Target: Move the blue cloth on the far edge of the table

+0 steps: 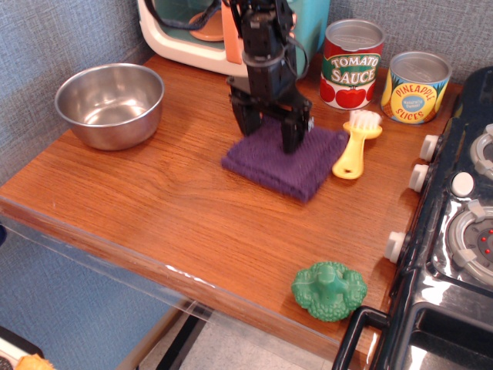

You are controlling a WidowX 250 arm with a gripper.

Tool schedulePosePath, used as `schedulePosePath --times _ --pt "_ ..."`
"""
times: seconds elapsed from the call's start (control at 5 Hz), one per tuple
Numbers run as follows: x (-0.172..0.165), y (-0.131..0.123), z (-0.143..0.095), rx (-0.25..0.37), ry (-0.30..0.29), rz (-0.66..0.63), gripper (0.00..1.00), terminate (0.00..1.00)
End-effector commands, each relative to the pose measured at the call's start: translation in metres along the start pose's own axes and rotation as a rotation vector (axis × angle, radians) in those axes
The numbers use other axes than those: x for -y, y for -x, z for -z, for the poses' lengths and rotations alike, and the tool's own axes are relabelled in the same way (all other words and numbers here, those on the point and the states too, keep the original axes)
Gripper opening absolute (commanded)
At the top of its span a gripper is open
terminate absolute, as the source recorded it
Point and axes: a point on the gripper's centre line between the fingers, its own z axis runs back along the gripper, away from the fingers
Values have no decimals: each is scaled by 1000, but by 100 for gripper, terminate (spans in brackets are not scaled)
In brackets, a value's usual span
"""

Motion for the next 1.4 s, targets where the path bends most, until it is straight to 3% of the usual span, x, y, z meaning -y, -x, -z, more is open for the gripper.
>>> schedulePosePath --times 0.0,0.4,0.8,1.0,1.2 --pt "20 59 -35 -18 -37 29 100 0" --pt "20 101 -66 -31 -75 24 100 0" --pt "34 102 -112 70 -23 1 100 0" --pt "47 103 -126 63 -11 -22 100 0" --pt "47 103 -126 63 -11 -22 100 0"
